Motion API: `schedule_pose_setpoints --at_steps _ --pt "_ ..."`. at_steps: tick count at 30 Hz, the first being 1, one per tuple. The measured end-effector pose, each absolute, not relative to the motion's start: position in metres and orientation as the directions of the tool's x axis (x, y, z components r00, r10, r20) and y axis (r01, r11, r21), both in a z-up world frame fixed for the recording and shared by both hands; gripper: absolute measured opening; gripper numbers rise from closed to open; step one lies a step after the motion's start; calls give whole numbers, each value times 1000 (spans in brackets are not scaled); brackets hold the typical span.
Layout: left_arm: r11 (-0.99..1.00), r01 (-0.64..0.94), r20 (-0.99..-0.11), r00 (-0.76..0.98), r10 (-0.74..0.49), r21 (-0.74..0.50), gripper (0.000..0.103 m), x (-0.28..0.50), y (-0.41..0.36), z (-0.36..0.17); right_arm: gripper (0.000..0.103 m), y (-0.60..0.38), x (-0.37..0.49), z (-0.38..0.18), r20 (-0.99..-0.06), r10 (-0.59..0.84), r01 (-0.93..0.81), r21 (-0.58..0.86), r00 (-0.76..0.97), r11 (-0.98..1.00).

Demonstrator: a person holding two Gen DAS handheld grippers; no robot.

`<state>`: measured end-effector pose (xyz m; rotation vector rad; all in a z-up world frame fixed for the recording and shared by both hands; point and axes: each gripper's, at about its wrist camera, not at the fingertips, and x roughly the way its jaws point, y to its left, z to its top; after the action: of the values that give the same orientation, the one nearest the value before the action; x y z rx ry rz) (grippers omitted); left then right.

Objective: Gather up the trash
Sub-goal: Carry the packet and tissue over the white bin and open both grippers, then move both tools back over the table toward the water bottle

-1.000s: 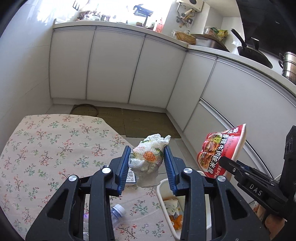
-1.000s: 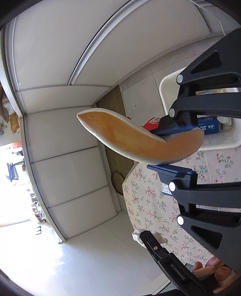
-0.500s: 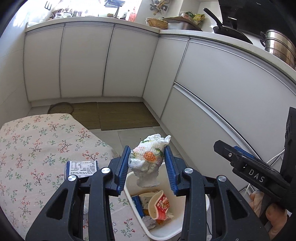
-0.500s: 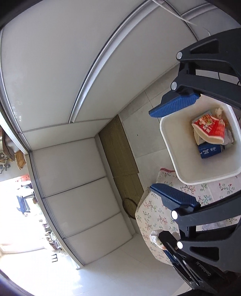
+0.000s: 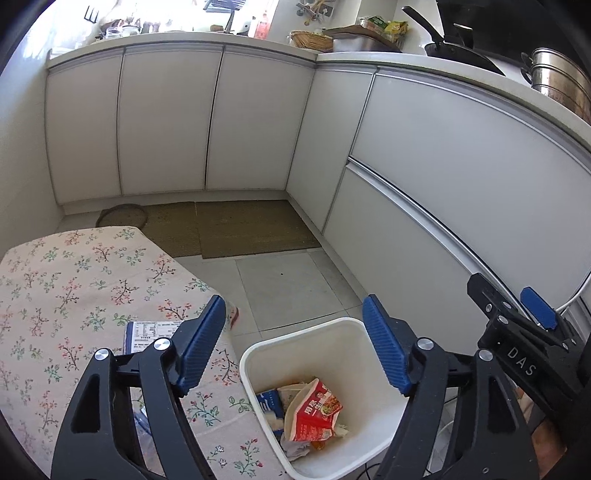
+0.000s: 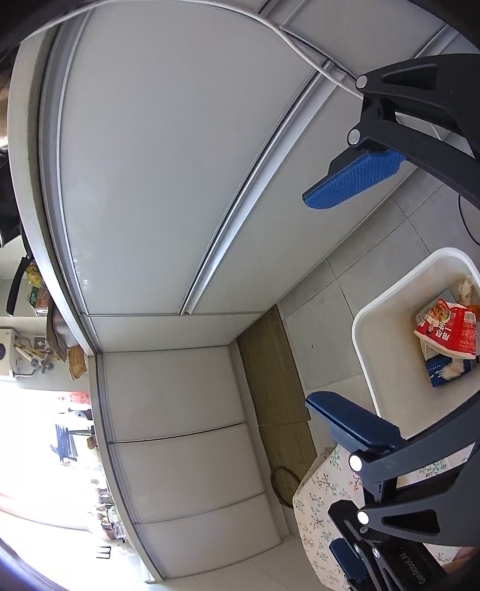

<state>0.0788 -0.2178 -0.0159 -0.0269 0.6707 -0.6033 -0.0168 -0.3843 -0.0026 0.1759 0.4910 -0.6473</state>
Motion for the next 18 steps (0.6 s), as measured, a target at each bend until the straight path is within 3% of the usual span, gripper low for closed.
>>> schedule_pose_setpoints --at_steps 11,18 --pt "874 442 -599 651 -467 -201 91 86 -193 -17 96 -366 -12 -7 -492 -547 599 -63 677 799" --pt "902 395 -634 655 -411 -177 95 89 -173 -19 96 -345 -2 -9 -497 -528 561 -96 689 822"
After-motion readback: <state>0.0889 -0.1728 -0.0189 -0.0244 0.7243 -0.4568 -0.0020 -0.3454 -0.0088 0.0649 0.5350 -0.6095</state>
